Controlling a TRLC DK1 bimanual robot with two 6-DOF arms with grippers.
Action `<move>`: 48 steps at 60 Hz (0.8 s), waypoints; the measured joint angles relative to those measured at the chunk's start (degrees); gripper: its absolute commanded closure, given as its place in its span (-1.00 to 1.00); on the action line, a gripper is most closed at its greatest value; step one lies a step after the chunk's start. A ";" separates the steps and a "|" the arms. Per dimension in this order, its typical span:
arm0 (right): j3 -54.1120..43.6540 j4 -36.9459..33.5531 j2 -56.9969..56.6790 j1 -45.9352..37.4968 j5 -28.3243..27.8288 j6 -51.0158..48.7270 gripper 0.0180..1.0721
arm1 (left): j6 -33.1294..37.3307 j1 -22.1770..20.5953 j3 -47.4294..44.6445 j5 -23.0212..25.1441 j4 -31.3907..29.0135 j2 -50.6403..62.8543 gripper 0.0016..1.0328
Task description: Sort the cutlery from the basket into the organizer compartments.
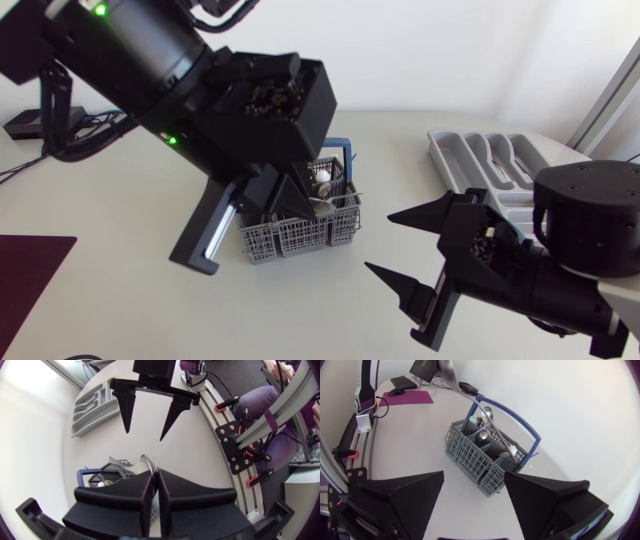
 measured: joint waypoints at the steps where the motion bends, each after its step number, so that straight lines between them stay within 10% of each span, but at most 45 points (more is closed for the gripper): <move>1: 0.04 0.00 -0.22 0.17 0.07 0.00 -0.65 | -0.02 -0.11 -0.26 0.28 0.00 0.00 0.94; 20: 0.39 0.61 -0.92 3.17 0.72 -0.02 -0.44 | -0.66 -3.10 -4.72 6.86 0.24 0.57 0.94; 48: 0.39 1.99 1.75 7.67 2.01 -0.02 0.45 | -1.70 -3.72 -4.72 9.53 0.48 1.75 0.94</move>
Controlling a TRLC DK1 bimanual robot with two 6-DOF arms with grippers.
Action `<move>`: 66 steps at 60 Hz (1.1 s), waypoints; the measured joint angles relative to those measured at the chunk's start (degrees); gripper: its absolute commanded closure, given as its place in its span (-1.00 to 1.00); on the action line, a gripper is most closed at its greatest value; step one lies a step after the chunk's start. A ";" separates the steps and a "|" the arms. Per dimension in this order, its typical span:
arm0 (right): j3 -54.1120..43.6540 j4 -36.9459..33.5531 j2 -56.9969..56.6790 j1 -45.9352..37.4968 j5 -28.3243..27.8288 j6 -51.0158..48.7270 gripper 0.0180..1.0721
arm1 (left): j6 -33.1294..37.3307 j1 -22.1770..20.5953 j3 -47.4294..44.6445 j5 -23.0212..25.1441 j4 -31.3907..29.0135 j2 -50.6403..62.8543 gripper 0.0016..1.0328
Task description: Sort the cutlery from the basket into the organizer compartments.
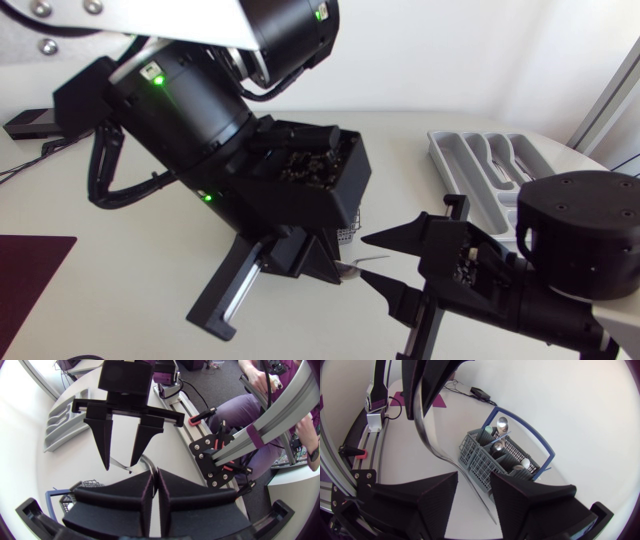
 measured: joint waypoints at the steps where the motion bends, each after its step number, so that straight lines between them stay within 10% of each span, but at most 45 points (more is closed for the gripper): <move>1: 0.00 0.00 0.00 0.04 0.00 0.00 0.48 | -0.07 0.00 0.00 0.07 0.04 0.00 0.94; 14: 0.00 -0.07 0.33 0.87 0.00 0.02 0.89 | -0.55 0.00 0.02 0.87 0.63 0.31 0.94; 32: 0.00 -1.16 0.79 1.25 0.00 -2.84 0.89 | -2.43 0.07 0.13 1.73 0.74 1.03 0.92; 49: 0.00 -3.21 0.72 1.07 0.35 -0.48 0.89 | -5.77 1.62 1.84 1.53 5.77 1.18 -0.10; 66: -0.63 -6.05 0.35 -6.01 1.55 0.24 0.89 | -13.64 7.52 4.57 -2.25 16.61 1.18 -0.65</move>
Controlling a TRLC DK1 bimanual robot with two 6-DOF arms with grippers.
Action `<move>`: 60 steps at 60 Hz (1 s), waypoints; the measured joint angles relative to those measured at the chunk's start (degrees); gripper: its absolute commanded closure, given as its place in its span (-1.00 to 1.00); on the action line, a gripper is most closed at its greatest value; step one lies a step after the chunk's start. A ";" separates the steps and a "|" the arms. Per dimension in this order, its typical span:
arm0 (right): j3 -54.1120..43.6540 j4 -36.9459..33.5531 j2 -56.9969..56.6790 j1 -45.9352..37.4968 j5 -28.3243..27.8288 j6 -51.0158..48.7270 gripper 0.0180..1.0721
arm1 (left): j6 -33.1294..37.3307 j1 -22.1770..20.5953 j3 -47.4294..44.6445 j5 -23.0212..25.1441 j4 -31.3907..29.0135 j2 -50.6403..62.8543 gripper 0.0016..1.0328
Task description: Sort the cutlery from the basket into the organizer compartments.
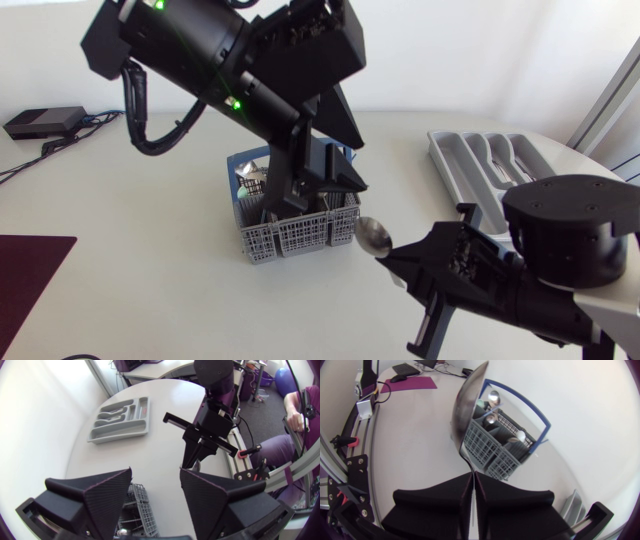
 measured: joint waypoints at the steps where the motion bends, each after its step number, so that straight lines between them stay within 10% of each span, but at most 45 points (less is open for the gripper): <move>1: 0.02 0.00 0.00 -0.81 0.00 -0.02 0.89 | -0.24 0.37 0.00 -0.55 0.26 -0.02 -0.65; 34: 16.31 6.25 26.38 -39.80 -3.61 -1.25 0.89 | -3.32 7.08 -20.55 -11.74 13.05 -12.44 -0.83; 60: 38.21 7.28 52.04 -49.18 0.17 3.80 0.89 | -3.72 10.88 -33.09 -15.65 19.52 -21.03 -0.84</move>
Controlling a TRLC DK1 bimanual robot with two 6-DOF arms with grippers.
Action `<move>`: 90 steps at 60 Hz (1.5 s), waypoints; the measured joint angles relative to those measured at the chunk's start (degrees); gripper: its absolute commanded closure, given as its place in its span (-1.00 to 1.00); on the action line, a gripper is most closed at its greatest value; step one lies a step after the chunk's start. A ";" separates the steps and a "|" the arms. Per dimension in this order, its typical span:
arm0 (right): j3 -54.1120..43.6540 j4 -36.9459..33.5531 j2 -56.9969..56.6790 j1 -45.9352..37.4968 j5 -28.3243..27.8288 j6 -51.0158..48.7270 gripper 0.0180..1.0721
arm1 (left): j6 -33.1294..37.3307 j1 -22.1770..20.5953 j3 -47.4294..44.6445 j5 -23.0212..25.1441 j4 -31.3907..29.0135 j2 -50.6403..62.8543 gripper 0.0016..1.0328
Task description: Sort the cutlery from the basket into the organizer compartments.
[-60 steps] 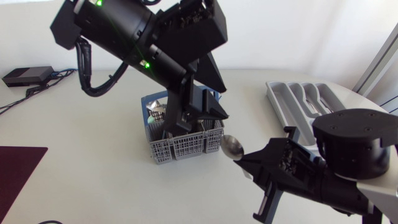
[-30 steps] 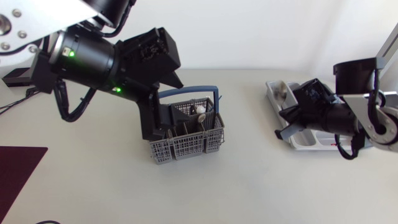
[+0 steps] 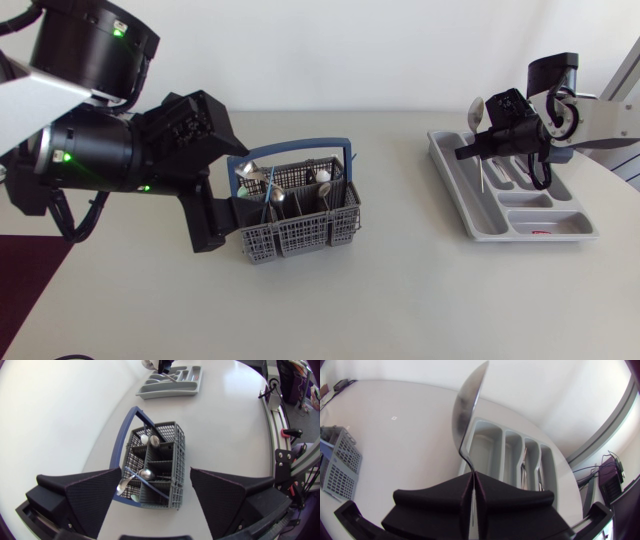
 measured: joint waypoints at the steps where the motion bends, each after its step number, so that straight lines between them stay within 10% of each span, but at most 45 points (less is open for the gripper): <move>1: 0.83 -0.13 0.92 -0.26 0.09 0.17 0.89 | -0.13 0.17 -0.44 -0.20 0.28 -0.37 -0.84; 60: 29.53 -8.85 29.86 -6.32 6.62 6.60 0.88 | -0.90 3.85 -16.63 -1.95 3.06 -13.81 -0.84; 81: 32.70 -9.01 34.05 -6.64 8.70 6.82 0.03 | -2.80 4.02 -20.85 -2.34 5.14 -14.53 -0.84; 90: 29.83 -8.74 31.32 -6.69 8.68 6.80 0.03 | -3.69 5.05 -22.53 -2.34 8.04 -14.12 -0.83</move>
